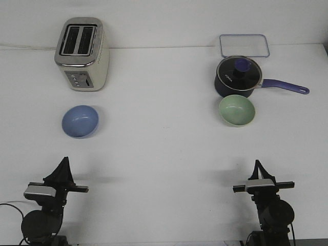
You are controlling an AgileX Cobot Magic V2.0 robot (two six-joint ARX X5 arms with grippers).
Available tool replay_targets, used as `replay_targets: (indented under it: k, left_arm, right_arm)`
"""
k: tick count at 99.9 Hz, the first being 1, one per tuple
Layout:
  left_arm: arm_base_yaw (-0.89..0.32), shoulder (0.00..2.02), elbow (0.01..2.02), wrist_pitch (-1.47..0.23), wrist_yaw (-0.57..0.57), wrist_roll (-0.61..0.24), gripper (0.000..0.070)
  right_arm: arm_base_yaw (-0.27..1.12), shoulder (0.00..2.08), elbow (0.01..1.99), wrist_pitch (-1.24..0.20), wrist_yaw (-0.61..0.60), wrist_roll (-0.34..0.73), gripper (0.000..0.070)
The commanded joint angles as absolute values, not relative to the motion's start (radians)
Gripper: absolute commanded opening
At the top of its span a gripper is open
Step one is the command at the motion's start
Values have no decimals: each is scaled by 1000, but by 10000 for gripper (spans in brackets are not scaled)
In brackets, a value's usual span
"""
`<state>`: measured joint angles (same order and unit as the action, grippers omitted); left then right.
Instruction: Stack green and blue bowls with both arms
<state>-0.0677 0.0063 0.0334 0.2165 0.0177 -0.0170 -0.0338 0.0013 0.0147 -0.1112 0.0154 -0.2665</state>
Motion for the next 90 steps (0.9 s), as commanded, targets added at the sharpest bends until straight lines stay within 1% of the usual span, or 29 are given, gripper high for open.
replay_targets:
  k: [1,76,83,90]
  left_arm:
    - [-67,6,15,226,19,-20,14]
    - [-67,6,15,226,19,-20,14]
    - [-67,6,15,226,19,-20,14]
    - [-67,6,15,226,19,-20,14]
  right_arm:
    - [-35,1,13,-97,17,-277,0]
    - [-34,1,13,-97,17,-275,0]
    - [-34,1,13,-97,14,-241,0]
    - [-34,1,13,-93,-11,-162,0]
